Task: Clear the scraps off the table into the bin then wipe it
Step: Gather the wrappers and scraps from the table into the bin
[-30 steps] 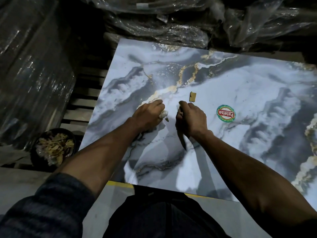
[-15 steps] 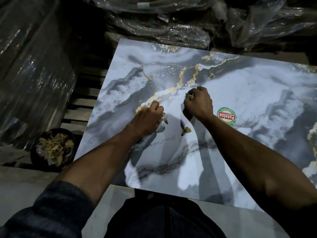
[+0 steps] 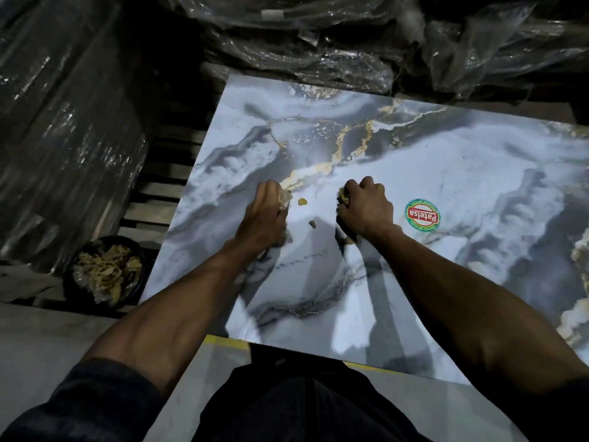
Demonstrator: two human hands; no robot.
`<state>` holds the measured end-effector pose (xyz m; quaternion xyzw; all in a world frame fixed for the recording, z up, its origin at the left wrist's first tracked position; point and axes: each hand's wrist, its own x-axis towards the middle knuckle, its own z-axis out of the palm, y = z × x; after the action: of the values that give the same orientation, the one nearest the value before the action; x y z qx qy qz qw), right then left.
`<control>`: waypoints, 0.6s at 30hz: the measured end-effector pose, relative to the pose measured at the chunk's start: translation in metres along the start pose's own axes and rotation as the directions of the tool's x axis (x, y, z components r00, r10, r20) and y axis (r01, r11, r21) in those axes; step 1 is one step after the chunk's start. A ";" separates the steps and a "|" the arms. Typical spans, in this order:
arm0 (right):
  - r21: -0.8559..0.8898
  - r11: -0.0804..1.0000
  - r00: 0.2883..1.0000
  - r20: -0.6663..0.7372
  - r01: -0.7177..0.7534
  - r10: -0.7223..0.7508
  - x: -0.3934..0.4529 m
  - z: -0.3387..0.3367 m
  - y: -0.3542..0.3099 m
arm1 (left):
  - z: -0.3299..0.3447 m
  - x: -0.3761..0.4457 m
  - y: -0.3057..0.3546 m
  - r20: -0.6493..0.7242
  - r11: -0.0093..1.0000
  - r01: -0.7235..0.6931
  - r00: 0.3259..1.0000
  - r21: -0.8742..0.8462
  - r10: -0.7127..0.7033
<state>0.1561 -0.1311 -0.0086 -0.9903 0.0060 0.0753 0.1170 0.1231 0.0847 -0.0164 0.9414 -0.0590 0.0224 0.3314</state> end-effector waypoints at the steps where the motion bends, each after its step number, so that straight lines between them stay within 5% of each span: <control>1: -0.015 1.000 1.000 0.005 0.014 -0.014 -0.004 0.001 0.001 | -0.003 -0.002 -0.001 -0.012 0.999 0.016 1.000 -0.052 -0.016; 4: -0.001 1.000 1.000 0.003 0.020 -0.020 -0.015 0.002 0.005 | -0.011 -0.004 -0.006 0.013 0.978 0.104 0.995 -0.182 -0.103; 9: 0.186 0.975 0.992 -0.011 -0.119 0.123 -0.028 0.001 0.009 | -0.021 -0.009 -0.009 0.020 0.986 0.102 0.995 -0.133 -0.101; 18: 0.218 0.936 0.961 0.028 -0.276 0.277 -0.059 0.001 0.013 | -0.026 -0.027 -0.006 0.023 0.994 0.080 0.997 -0.068 -0.079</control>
<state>0.0976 -0.1439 -0.0039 -0.9607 0.1534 0.0884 0.2140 0.0966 0.1088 -0.0022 0.9312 -0.0255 -0.0022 0.3635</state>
